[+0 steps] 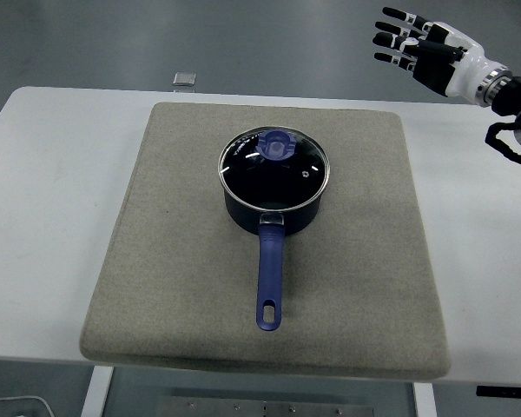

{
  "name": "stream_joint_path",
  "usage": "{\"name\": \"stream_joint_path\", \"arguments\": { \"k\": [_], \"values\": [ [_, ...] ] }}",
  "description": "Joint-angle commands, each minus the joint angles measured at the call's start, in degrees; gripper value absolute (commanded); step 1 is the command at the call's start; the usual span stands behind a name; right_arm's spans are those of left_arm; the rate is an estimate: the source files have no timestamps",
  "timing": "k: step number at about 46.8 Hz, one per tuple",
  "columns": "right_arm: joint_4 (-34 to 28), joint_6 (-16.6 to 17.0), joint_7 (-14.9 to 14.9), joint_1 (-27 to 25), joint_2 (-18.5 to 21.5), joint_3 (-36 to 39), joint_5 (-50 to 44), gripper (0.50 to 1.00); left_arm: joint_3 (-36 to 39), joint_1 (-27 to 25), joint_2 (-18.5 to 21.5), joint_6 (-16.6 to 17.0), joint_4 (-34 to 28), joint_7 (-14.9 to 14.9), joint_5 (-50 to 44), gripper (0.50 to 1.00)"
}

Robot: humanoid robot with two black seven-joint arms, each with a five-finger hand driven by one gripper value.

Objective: Lift the pot lid and place it to the right of the pot.

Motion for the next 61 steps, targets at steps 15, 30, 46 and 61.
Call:
{"name": "stream_joint_path", "arguments": {
  "k": [15,30,46,61],
  "values": [
    [10.9,-1.1,0.9,4.7,-0.5,-1.5,-15.0,0.901,0.0,0.0,0.0,0.0,0.0,0.0,0.0,1.0],
    [17.8,-1.9,1.9,10.3,-0.9,-10.5,-26.6,0.901,0.0,0.0,0.0,0.0,0.0,0.0,0.0,1.0],
    [22.0,-2.2,2.1,16.1,-0.8,-19.5,-40.3,0.901,0.0,0.0,0.0,0.1,0.0,0.0,0.0,1.0],
    [24.6,-4.7,2.1,21.6,0.7,-26.1,-49.4,0.901,0.0,0.0,0.0,0.0,0.0,0.0,0.0,1.0]
  ]
}}
